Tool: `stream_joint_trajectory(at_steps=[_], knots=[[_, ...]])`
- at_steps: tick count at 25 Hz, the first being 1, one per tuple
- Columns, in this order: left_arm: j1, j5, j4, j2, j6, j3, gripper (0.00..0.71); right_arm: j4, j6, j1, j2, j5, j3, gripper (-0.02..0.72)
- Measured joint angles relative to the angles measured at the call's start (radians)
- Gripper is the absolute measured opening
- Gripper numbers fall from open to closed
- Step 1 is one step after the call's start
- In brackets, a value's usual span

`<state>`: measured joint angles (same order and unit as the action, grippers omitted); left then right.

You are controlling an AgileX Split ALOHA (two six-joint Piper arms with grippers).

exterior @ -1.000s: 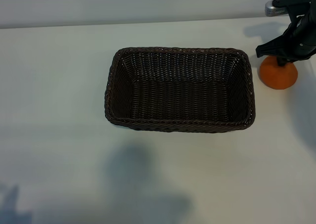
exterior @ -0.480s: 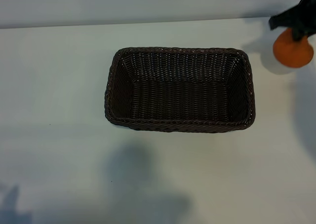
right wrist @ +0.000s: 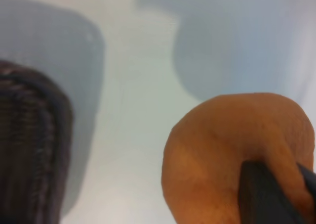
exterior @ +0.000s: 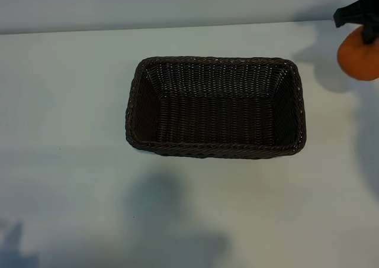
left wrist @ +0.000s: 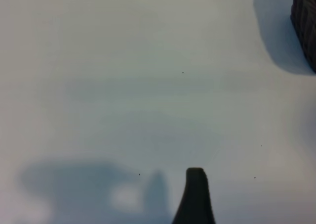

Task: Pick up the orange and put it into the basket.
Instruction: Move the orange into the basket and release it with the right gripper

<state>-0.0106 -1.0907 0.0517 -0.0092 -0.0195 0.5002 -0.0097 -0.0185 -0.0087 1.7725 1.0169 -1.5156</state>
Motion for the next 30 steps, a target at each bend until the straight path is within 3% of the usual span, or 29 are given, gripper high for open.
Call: stream_joint_trajectory(at_steps=[9, 15, 30], knots=[[0.000, 0.000, 0.000, 0.000, 0.000, 0.000, 0.592, 0.027, -0.023, 0.280, 0.000, 0.016, 0.000, 0.095], [0.000, 0.000, 0.000, 0.000, -0.001, 0.000, 0.592, 0.032, 0.001, 0.449, 0.000, -0.060, 0.000, 0.095], [0.000, 0.000, 0.000, 0.000, -0.001, 0.000, 0.592, 0.031, 0.006, 0.469, 0.216, -0.219, 0.000, 0.095]])
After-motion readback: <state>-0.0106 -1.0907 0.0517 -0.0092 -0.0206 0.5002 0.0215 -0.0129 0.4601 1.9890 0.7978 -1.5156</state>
